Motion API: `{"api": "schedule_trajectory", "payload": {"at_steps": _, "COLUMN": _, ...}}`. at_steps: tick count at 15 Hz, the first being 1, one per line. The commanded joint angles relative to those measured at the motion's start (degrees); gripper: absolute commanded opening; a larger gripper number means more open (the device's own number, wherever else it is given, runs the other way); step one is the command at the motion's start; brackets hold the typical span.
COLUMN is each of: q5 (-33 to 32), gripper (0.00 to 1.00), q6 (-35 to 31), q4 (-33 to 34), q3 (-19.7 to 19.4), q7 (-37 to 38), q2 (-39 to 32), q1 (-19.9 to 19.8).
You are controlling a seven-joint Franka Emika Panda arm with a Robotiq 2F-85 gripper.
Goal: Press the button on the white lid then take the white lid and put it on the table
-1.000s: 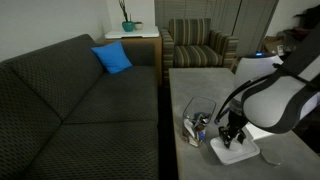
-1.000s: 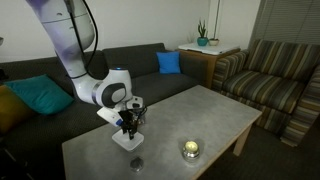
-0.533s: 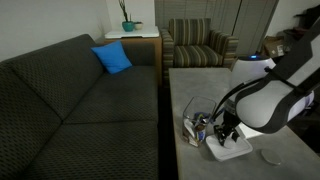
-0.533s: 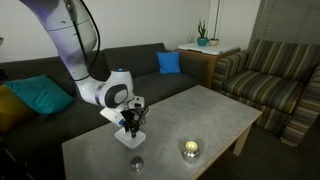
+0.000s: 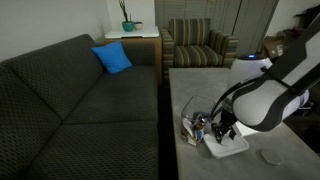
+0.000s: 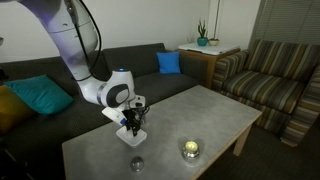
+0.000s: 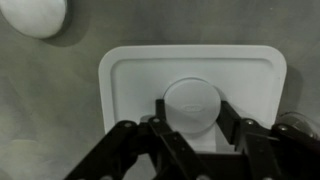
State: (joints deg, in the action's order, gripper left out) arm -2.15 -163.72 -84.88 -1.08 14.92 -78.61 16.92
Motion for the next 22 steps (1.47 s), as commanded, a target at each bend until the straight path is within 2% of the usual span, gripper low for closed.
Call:
{"api": "schedule_trajectory", "payload": {"at_steps": 1, "q5": 1.0, "gripper": 0.29, "q6": 0.1, "q4": 3.2, "q3": 1.3, "q7": -2.4, "q2": -3.0, "q1": -1.2}}
{"api": "schedule_trajectory", "payload": {"at_steps": 2, "q5": 0.5, "gripper": 0.29, "q6": -0.3, "q4": 3.4, "q3": 1.4, "q7": -3.2, "q2": -3.2, "q1": -1.3}}
{"api": "schedule_trajectory", "payload": {"at_steps": 3, "q5": 0.3, "gripper": 0.42, "q6": -0.6, "q4": 3.1, "q3": 1.5, "q7": -4.0, "q2": -3.1, "q1": -1.4}}
{"api": "schedule_trajectory", "payload": {"at_steps": 4, "q5": 0.2, "gripper": 0.72, "q6": -0.6, "q4": 3.0, "q3": 1.5, "q7": -4.5, "q2": -3.1, "q1": -1.4}}
{"api": "schedule_trajectory", "payload": {"at_steps": 7, "q5": 0.1, "gripper": 0.94, "q6": -0.5, "q4": 1.9, "q3": 1.0, "q7": -5.3, "q2": -2.4, "q1": -1.0}}
{"api": "schedule_trajectory", "payload": {"at_steps": 8, "q5": 0.0, "gripper": 0.98, "q6": -0.5, "q4": 1.2, "q3": 0.7, "q7": -5.3, "q2": -2.0, "q1": -0.7}}
{"api": "schedule_trajectory", "payload": {"at_steps": 15, "q5": 0.1, "gripper": 1.00, "q6": -2.8, "q4": -8.8, "q3": -1.5, "q7": -3.2, "q2": 4.9, "q1": 2.0}}
{"api": "schedule_trajectory", "payload": {"at_steps": 18, "q5": 0.1, "gripper": 1.00, "q6": -4.4, "q4": -15.7, "q3": -2.1, "q7": -2.8, "q2": 10.1, "q1": 3.3}}
{"api": "schedule_trajectory", "payload": {"at_steps": 22, "q5": -0.9, "gripper": 1.00, "q6": -2.7, "q4": -24.7, "q3": -2.4, "q7": -4.0, "q2": 19.0, "q1": 4.8}}
